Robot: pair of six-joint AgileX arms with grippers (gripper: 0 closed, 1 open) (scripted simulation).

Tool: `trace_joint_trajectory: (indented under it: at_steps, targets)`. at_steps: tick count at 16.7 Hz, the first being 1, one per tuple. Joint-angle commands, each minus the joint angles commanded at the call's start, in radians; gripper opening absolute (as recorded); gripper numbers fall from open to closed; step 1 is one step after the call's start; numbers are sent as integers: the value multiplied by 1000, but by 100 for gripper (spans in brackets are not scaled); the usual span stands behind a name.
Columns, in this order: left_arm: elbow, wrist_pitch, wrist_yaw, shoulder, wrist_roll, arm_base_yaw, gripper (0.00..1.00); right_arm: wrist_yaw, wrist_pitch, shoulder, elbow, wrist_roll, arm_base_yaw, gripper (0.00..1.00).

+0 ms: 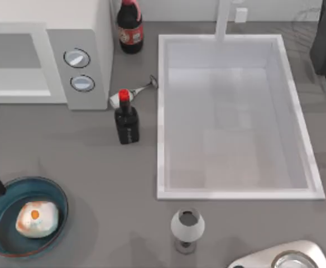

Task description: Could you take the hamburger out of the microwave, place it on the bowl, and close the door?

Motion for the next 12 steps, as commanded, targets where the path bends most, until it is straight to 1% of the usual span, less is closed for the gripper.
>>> trace_joint_trajectory:
  at_steps: [2, 5, 11, 12]
  targets:
    - [-83, 80, 45, -109, 109, 30, 100, 0, 0, 0, 0, 0, 0, 100]
    - [-154, 145, 83, -196, 197, 54, 100, 0, 0, 0, 0, 0, 0, 100]
    - [-162, 152, 87, -205, 206, 57, 100, 0, 0, 0, 0, 0, 0, 100]
    - [-162, 152, 87, -205, 206, 57, 92, 0, 0, 0, 0, 0, 0, 100]
